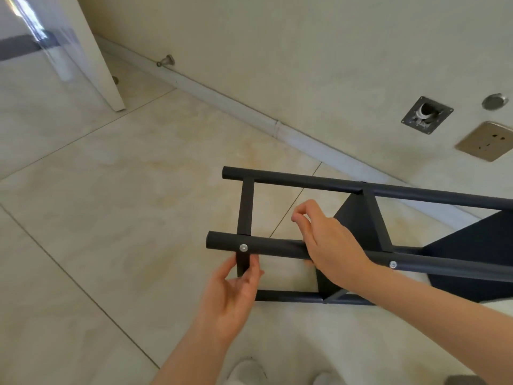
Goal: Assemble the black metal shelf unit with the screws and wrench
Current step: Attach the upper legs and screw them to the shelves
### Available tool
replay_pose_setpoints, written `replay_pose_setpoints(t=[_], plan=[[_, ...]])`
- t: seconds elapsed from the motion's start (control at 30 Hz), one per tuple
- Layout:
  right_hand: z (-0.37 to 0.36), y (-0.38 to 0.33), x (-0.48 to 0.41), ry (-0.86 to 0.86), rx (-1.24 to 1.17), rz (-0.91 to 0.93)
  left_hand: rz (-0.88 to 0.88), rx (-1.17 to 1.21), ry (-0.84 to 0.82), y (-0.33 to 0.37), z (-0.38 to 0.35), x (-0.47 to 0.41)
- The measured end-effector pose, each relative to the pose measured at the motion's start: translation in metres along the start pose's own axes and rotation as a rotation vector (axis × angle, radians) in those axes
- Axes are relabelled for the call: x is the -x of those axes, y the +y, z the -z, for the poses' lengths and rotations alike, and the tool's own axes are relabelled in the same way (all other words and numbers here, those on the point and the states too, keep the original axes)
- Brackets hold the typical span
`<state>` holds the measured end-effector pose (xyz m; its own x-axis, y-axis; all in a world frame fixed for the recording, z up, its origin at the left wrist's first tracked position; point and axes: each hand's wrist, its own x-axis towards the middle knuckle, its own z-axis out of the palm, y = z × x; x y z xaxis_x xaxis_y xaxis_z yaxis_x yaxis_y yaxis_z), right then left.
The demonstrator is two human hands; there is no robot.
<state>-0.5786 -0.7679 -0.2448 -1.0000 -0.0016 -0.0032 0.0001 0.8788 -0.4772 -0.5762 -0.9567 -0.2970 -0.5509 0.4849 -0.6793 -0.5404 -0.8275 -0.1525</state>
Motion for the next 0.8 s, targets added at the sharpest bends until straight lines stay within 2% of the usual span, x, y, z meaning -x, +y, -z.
replay_pose_setpoints(t=[0.2, 0.3, 0.37, 0.5, 0.57, 0.67, 0.8], plan=[[-0.002, 0.003, 0.003, -0.029, 0.033, -0.009, 0.037, -0.047, 0.038, 0.003, 0.005, 0.001], [-0.003, 0.002, 0.007, -0.061, 0.041, -0.010, 0.073, -0.054, 0.005, 0.006, 0.010, 0.005], [-0.005, 0.003, 0.008, -0.061, 0.042, -0.022, 0.077, -0.165, 0.040, 0.009, 0.014, 0.005], [-0.008, 0.004, 0.011, -0.067, 0.045, -0.019, 0.043, -0.575, 0.205, 0.023, 0.023, 0.009], [-0.009, 0.003, 0.014, -0.082, 0.057, -0.011, -0.062, -0.772, 0.281, 0.035, 0.022, 0.014], [-0.010, 0.001, 0.019, -0.090, 0.053, -0.016, -0.339, -1.012, 0.375, 0.054, 0.002, 0.021], [-0.009, -0.001, 0.024, -0.099, 0.116, 0.002, -0.620, -1.389, 0.327, 0.068, -0.043, 0.031]])
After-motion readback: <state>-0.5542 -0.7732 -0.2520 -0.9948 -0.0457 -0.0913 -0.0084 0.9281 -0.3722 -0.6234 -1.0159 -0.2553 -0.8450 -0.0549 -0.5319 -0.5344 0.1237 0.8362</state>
